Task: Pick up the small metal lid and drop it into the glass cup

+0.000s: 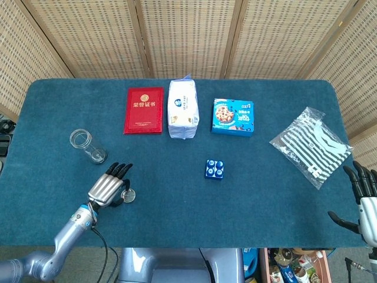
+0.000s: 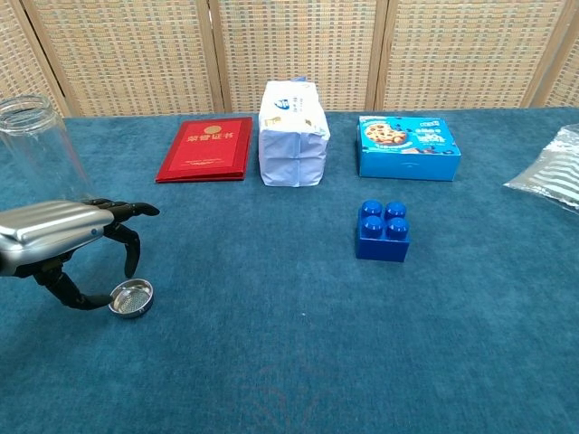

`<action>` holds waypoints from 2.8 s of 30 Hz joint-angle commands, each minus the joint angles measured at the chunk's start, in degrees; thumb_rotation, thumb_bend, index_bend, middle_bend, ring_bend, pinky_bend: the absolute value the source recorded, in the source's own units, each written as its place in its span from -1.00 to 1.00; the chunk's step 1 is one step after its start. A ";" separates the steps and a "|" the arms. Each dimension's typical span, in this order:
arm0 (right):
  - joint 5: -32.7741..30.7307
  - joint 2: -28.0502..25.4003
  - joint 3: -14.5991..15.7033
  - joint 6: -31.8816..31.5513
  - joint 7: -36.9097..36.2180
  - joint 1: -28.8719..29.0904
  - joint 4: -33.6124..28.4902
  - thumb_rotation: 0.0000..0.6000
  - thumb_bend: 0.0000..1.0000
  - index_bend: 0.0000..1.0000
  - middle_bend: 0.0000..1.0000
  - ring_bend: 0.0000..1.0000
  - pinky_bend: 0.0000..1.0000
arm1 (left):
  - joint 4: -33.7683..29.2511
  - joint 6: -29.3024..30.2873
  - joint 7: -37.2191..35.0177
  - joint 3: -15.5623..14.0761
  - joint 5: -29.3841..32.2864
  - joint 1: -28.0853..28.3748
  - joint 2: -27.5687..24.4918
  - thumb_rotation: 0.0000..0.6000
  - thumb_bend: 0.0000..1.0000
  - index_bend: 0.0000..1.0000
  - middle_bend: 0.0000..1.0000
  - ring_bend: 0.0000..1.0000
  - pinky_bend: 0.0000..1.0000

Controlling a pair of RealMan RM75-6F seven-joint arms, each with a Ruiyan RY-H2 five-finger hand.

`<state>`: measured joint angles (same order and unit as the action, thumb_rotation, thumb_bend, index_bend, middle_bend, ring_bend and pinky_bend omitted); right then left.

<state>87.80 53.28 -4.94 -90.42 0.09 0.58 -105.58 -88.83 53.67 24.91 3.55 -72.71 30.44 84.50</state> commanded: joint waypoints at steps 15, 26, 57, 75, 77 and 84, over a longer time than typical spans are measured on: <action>-0.48 -0.53 -0.11 0.29 -1.64 0.08 0.26 1.00 -1.00 -0.93 -1.00 -1.00 -1.00 | 0.09 0.39 2.41 -0.65 2.38 1.52 1.48 1.00 -0.21 0.04 -1.00 -1.00 -1.00; -0.31 -0.90 -0.08 -0.02 -2.51 -0.08 0.33 1.00 -1.00 -0.93 -1.00 -1.00 -1.00 | 0.16 0.61 4.14 -1.20 4.08 2.40 2.41 1.00 -0.12 0.10 -1.00 -1.00 -1.00; -0.43 -0.66 0.01 0.39 -2.23 0.14 0.38 1.00 -1.00 -0.93 -1.00 -1.00 -1.00 | -23.26 8.21 8.53 10.89 4.38 7.73 -15.12 1.00 -0.07 0.16 -1.00 -1.00 -1.00; -0.70 -0.46 0.03 0.79 -1.66 0.34 0.07 1.00 -1.00 -0.93 -1.00 -1.00 -1.00 | -16.85 5.90 1.58 12.60 18.37 7.04 -26.33 1.00 -0.06 0.16 -1.00 -1.00 -1.00; -0.89 -0.42 -0.01 0.82 -1.63 0.33 0.08 1.00 -1.00 -0.93 -1.00 -1.00 -1.00 | -14.61 5.18 -0.09 12.27 18.69 7.08 -25.78 1.00 -0.06 0.16 -1.00 -1.00 -1.00; -1.36 -0.22 -0.09 1.06 -1.28 0.41 0.24 1.00 -1.00 -0.93 -1.00 -1.00 -1.00 | -9.47 3.66 -4.04 11.62 19.86 7.20 -24.69 1.00 -0.05 0.16 -1.00 -1.00 -1.00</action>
<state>86.46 53.05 -5.02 -89.38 -1.19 0.98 -105.36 -99.11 57.70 21.86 15.30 -53.23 37.70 59.50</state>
